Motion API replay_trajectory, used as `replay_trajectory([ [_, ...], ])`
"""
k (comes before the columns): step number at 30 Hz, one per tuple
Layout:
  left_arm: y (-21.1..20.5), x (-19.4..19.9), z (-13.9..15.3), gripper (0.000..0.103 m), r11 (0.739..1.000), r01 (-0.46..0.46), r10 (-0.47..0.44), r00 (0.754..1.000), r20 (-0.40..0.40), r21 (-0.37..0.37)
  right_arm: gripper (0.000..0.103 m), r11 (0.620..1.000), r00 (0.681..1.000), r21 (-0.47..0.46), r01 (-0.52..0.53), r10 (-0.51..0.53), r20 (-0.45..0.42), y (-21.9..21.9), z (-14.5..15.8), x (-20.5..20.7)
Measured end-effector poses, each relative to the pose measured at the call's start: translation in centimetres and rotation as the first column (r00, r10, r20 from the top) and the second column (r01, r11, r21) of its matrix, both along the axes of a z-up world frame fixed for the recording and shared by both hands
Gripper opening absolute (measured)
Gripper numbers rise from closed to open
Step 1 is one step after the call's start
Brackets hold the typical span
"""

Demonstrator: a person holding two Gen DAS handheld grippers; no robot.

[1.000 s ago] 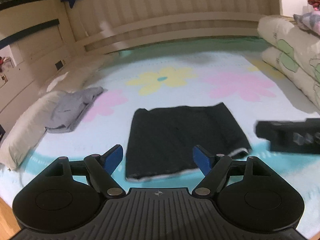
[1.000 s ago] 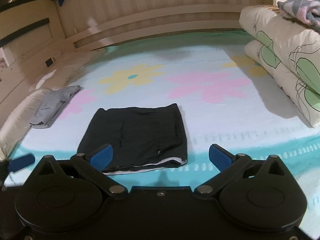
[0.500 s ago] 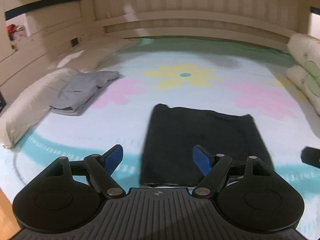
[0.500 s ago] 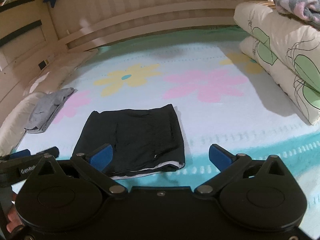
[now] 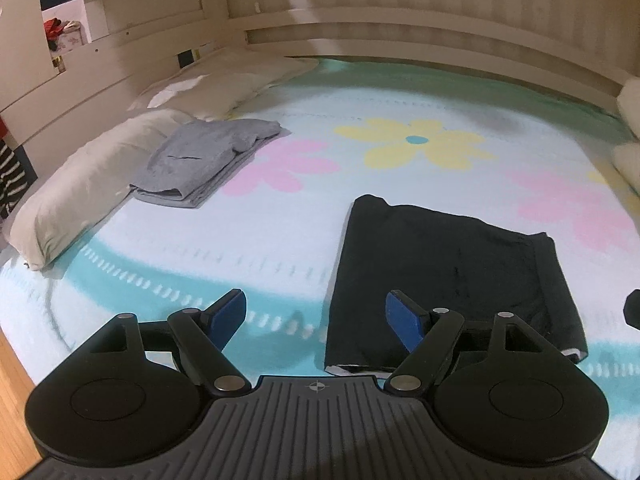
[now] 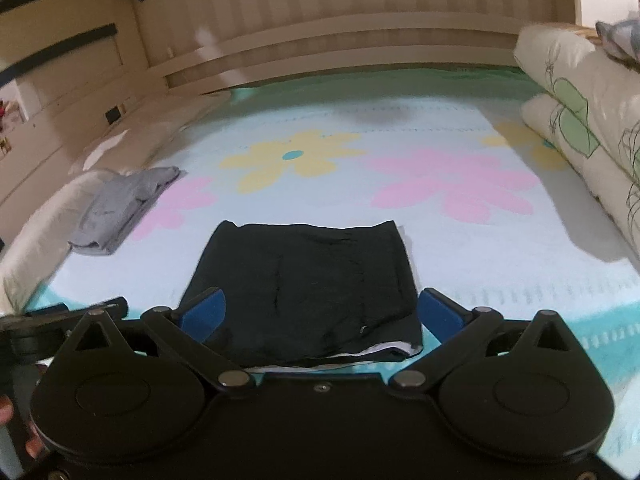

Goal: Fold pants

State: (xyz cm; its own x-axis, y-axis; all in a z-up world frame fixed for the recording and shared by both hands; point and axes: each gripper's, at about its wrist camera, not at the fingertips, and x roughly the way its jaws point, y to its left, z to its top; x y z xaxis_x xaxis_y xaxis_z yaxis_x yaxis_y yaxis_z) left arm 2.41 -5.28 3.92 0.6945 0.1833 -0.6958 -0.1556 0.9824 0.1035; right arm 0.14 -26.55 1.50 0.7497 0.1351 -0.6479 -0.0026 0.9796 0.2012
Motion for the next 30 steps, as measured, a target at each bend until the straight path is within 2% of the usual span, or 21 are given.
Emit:
replay_trajectory([
  [6,-0.7,-0.5,0.1,0.076,1.000,0.030,-0.030,1.000,0.005,-0.001,0.102,0.999,0.999,-0.027,0.027,-0.028,-0.016,-0.4,-0.6,0.0],
  [12,-1.7,-1.1,0.0,0.076,0.997,0.070,-0.071,0.997,0.012,0.039,0.102,0.999,0.999,-0.029,0.027,-0.028,-0.020,-0.3,-0.7,0.0],
  [30,-1.0,-0.7,-0.6,0.076,0.998,0.067,-0.066,0.997,-0.027,0.021,0.102,1.000,1.000,-0.026,0.008,-0.009,-0.015,0.2,-0.8,0.1],
])
